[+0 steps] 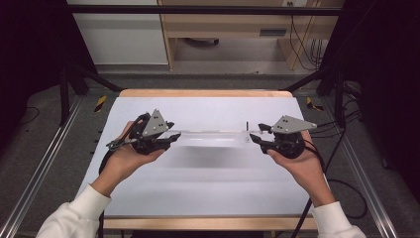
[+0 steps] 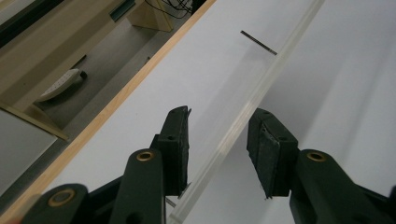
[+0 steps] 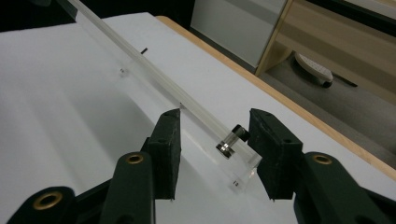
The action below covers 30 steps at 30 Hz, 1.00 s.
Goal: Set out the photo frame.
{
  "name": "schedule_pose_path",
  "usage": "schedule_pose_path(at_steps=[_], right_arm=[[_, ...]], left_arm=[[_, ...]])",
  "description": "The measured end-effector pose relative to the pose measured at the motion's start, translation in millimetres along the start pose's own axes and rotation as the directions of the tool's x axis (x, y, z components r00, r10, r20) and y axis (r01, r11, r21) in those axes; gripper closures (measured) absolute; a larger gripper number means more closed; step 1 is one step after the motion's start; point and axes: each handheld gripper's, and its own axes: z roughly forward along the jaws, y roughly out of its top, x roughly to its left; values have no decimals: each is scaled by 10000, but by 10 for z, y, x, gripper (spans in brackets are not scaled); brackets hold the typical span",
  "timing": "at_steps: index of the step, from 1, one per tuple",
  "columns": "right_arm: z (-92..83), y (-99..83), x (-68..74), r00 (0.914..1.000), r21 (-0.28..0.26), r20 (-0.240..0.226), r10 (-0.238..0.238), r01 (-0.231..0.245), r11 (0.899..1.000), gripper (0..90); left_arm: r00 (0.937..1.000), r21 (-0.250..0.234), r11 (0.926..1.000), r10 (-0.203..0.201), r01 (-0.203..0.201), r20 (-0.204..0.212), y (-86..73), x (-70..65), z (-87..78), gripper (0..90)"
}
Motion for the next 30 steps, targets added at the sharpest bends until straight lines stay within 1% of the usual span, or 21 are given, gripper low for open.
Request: schedule_pose_path(at_steps=[1,3,6,9,12,14,18,21,22,24,25,26,27,28,29,30], right_arm=[[15,15,-16,10000,-106,53,76,-75,9999,504],[31,33,-39,9999,-212,81,69,-67,9998,493],[64,53,-95,9997,-258,113,214,-211,9994,486],[83,55,-151,9996,-253,87,257,-255,9994,510],[95,56,-193,9994,-266,-32,333,-333,9991,574],[99,61,-209,9993,-330,-21,368,-368,9988,579],[127,77,-244,9990,-450,30,453,-451,9980,576],[156,101,-275,9984,-532,49,568,-565,9970,569],[162,107,-280,9983,-549,79,583,-578,9968,570],[176,120,-300,9980,-548,128,624,-617,9966,573],[184,125,-311,9978,-561,113,652,-645,9963,573],[190,131,-319,9975,-562,112,705,-697,9960,574],[195,136,-325,9974,-563,129,704,-696,9960,573],[201,142,-334,9974,-548,139,702,-693,9961,573],[210,149,-345,9971,-560,134,750,-741,9957,573],[216,153,-349,9968,-568,148,788,-779,9953,572]], left_arm=[[10000,-65,10000,-43,43,4,9,14,11,584],[10000,-62,10000,-15,15,-14,37,68,31,580],[10000,-34,10000,-59,59,60,66,119,50,576],[10000,-9,10000,-50,50,82,84,150,62,574],[10000,0,10000,4,-4,22,104,183,76,570],[10000,-2,10000,-14,14,5,123,205,89,567],[9999,18,9999,102,-101,-86,144,248,105,561],[9998,-82,10000,9,-10,-201,151,285,113,545],[9996,-207,9997,-128,123,-241,149,300,115,534],[9983,-700,9964,-497,474,-311,143,334,92,488],[9967,-991,9930,-689,644,-430,145,348,69,427],[9957,-1225,9896,-816,756,-445,144,357,45,373],[9944,-1513,9846,-950,870,-468,141,368,7,354],[9910,-1852,9769,-1193,1063,-607,135,372,-39,337],[9891,-2004,9726,-1331,1181,-631,129,376,-67,303],[9851,-2218,9646,-1600,1424,-634,115,381,-111,292]])
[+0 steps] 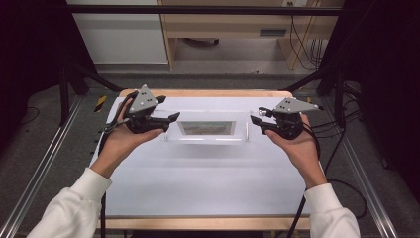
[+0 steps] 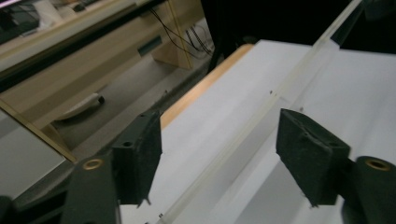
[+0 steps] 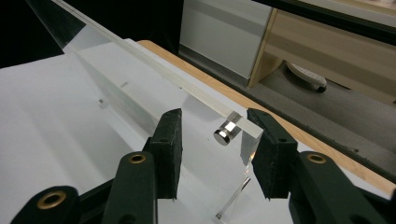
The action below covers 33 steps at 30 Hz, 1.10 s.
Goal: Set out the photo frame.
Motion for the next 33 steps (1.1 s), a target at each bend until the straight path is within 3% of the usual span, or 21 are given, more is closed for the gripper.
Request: schedule_pose_path(at_steps=[5,11,14,18,23,27,31,33], right_arm=[[47,31,-42,9998,-25,76,196,-196,9998,569],[108,78,-97,9991,11,158,397,-398,9992,565],[136,100,-120,9986,53,213,493,-494,9988,562],[184,130,-159,9975,76,281,656,-658,9978,557],[232,162,-202,9960,124,325,836,-841,9964,553],[266,182,-231,9947,145,335,973,-978,9951,550],[295,190,-263,9934,102,316,1104,-1108,9938,547],[313,200,-277,9921,96,328,1210,-1214,9926,546]], left_arm=[[9974,-397,9974,-615,600,-372,-75,39,-152,218],[9867,-543,9879,-1489,1455,-650,-320,74,-298,165],[9793,-340,9810,-1928,1910,-615,-480,68,-333,149],[9749,91,9767,-2137,2146,-630,-700,71,-321,133],[9623,396,9628,-2647,2674,-619,-965,62,-255,118],[9585,600,9584,-2742,2790,-779,-1157,54,-208,118],[9495,750,9486,-3006,3074,-903,-1378,50,-173,118],[9499,929,9481,-2945,3041,-1043,-1445,56,-168,119]])
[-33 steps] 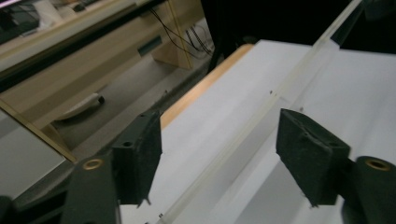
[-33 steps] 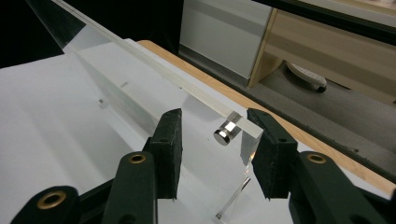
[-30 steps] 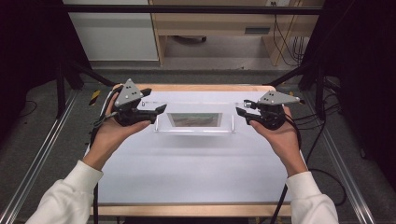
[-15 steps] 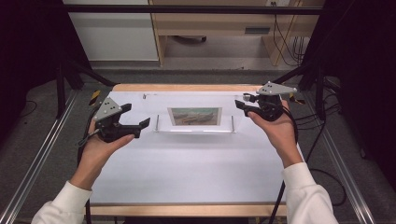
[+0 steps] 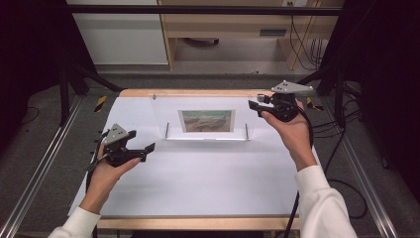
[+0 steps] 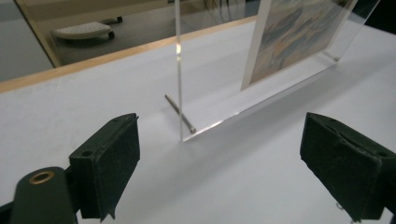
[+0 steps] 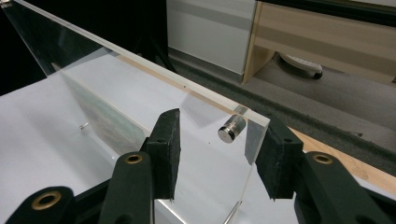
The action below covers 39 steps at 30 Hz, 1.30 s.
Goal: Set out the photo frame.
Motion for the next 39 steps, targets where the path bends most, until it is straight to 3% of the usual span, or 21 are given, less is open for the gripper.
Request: schedule_pose_path(at_steps=[9,19,35,39], right_arm=[[62,36,-44,9998,40,72,183,-183,9998,542],[123,66,-86,9991,62,134,405,-406,9992,538],[360,129,-276,9922,-53,163,1232,-1232,9924,535],[422,137,-322,9896,-119,156,1428,-1426,9897,531]], left_arm=[[9983,675,9970,397,-367,-431,-196,74,-9,119],[9983,784,9963,384,-349,-434,-249,63,-19,120],[9988,800,9968,78,-39,-482,-325,129,-53,127],[9984,920,9956,242,-195,-504,-335,131,-52,127]])
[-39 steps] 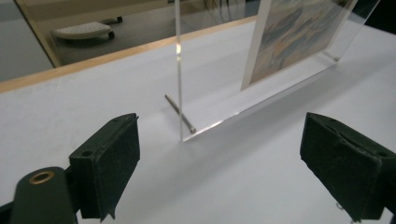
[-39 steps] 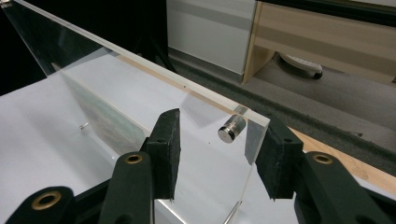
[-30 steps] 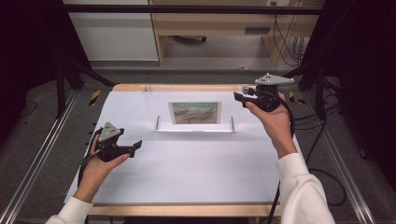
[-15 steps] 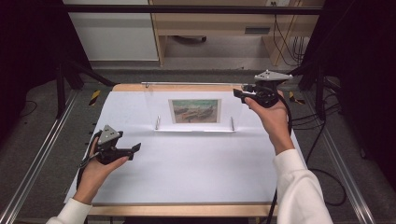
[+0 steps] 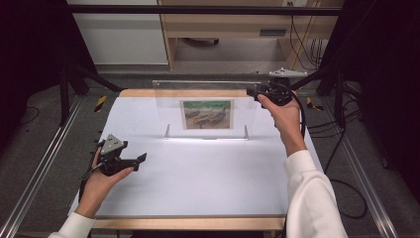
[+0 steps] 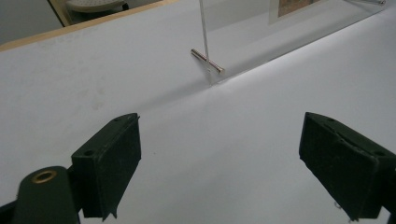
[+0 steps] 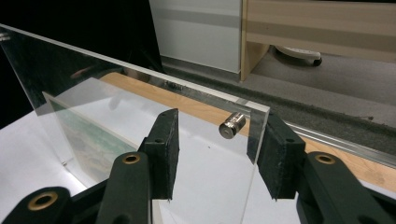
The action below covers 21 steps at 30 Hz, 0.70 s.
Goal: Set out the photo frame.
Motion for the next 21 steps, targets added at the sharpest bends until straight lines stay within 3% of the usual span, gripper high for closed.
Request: schedule_pose_path(at_steps=[7,11,15,21], right_arm=[[3,-15,-4,9998,-176,-17,176,-176,9997,525],[-59,-74,34,9994,-302,325,-69,78,9995,413],[-168,-233,100,9959,-163,793,-427,441,9989,293],[-371,-677,227,9882,352,1301,-806,766,9964,170]], left_arm=[[9999,45,9999,109,-109,-51,-13,-29,6,127],[9995,68,9997,247,-246,-206,-25,-47,-11,125],[9986,240,9989,402,-394,-341,-61,-62,-7,121],[9982,311,9988,383,-369,-454,-96,-93,-8,111]])
